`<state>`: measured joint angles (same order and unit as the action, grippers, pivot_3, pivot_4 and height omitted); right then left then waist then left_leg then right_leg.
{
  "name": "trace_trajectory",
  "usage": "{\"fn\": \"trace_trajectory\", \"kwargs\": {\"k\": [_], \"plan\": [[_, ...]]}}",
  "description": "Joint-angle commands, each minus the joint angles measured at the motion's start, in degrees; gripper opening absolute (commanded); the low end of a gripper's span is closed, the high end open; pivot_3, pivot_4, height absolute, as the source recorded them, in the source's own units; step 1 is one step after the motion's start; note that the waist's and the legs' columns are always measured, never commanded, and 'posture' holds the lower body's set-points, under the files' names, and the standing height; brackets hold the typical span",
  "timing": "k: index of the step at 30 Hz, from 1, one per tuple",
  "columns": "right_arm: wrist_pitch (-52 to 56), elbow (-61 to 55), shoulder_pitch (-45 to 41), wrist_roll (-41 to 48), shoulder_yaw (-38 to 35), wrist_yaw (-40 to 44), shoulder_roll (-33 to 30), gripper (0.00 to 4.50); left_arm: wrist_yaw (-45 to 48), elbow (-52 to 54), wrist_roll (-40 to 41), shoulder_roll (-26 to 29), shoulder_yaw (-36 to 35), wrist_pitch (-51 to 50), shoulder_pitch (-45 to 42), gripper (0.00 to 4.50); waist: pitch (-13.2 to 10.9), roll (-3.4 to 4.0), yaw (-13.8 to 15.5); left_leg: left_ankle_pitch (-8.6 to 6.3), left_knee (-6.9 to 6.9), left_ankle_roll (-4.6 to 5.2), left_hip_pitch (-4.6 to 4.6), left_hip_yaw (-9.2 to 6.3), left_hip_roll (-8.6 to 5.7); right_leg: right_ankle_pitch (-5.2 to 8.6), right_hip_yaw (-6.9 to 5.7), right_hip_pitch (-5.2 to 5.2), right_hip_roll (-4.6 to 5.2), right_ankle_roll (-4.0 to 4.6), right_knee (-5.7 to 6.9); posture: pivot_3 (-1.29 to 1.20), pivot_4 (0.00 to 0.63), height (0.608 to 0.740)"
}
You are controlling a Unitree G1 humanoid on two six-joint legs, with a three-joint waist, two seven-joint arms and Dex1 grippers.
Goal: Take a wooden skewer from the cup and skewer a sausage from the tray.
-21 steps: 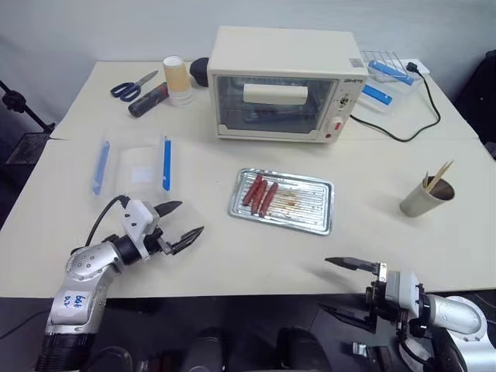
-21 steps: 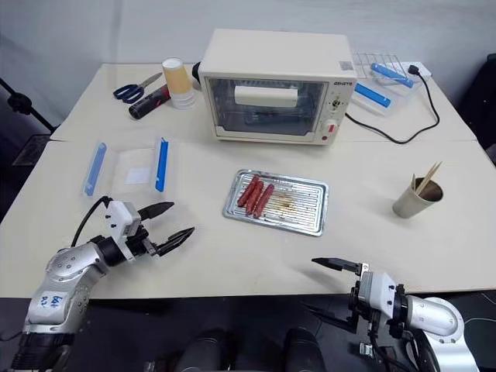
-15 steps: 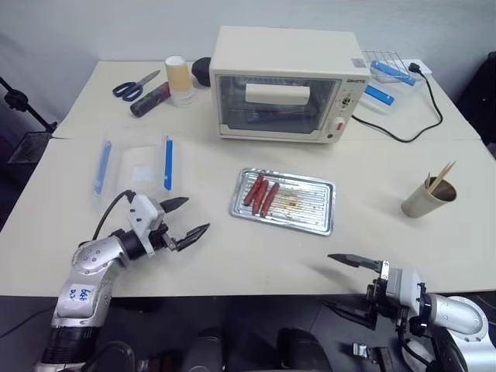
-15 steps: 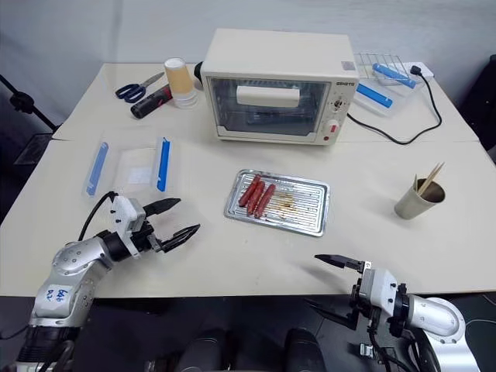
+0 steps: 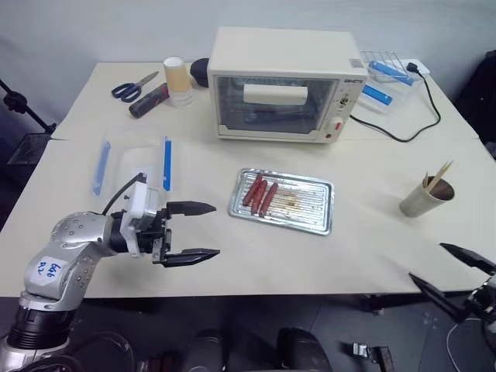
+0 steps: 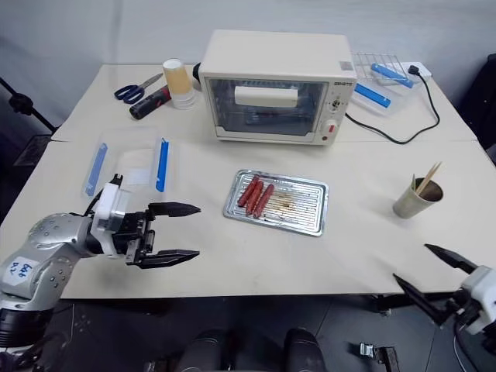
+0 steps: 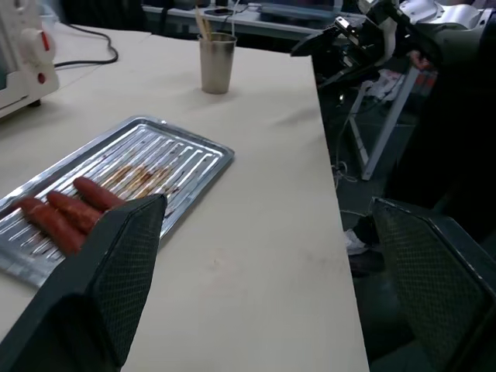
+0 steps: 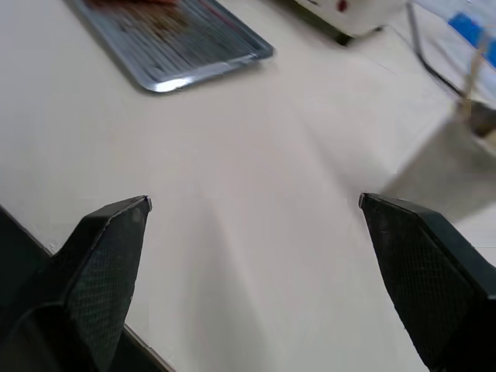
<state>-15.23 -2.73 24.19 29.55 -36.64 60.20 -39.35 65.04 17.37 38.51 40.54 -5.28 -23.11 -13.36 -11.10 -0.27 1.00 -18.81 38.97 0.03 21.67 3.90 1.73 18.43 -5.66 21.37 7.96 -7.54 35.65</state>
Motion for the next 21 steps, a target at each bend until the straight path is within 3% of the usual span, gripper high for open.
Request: {"fn": "trace_trajectory", "kwargs": {"k": [1, 8, 13, 17, 21], "plan": [[4.73, -4.25, -2.81, 3.29, -2.02, -1.12, -3.98, 4.5, -1.53, 1.4, 0.65, -1.9, -0.3, 0.97, 0.06, 4.44, -0.01, 0.03, -0.42, -0.01, -0.02, -0.02, -0.06, 0.03, 0.03, 0.01, 0.04, -0.01, -0.03, 0.01, 0.0, 0.0, 0.15, 0.74], [23.23, -5.43, -11.72, 7.69, -0.12, 0.03, -17.74, 4.5, -2.67, 1.45, 1.33, -3.12, -0.1, -1.63, -0.28, 4.44, -0.02, 0.09, -0.26, -0.02, 0.0, 0.0, -0.17, 0.15, 0.03, 0.01, 0.23, -0.02, -0.03, 0.02, 0.03, 0.0, 0.15, 0.74], [34.19, 2.35, -28.76, 0.49, 11.76, -2.09, -29.4, 4.5, -3.84, 1.66, 0.34, -3.94, -0.19, -1.03, 0.09, 4.44, -0.02, 0.09, 0.02, -0.04, 0.03, 0.02, -0.17, 0.23, 0.04, 0.02, 0.3, 0.04, -0.03, 0.04, 0.04, 0.0, 0.15, 0.74], [36.92, 10.4, -43.25, -5.61, 22.58, -1.36, -30.89, 4.5, -4.92, 2.89, -0.07, -4.42, -0.12, -0.68, 1.21, 4.44, -0.02, 0.1, 0.16, -0.04, 0.02, 0.03, -0.09, 0.28, 0.02, 0.02, 0.32, 0.13, -0.01, 0.04, -0.01, 0.0, 0.15, 0.74], [35.63, 17.33, -52.07, -11.2, 29.59, 0.48, -29.34, 4.5, -6.49, 4.48, 0.07, -4.82, -0.41, -0.7, 2.44, 4.44, -0.03, 0.1, 0.14, -0.05, 0.05, 0.03, -0.02, 0.39, 0.02, 0.02, 0.29, 0.15, -0.02, 0.04, -0.02, 0.0, 0.15, 0.74]]}}
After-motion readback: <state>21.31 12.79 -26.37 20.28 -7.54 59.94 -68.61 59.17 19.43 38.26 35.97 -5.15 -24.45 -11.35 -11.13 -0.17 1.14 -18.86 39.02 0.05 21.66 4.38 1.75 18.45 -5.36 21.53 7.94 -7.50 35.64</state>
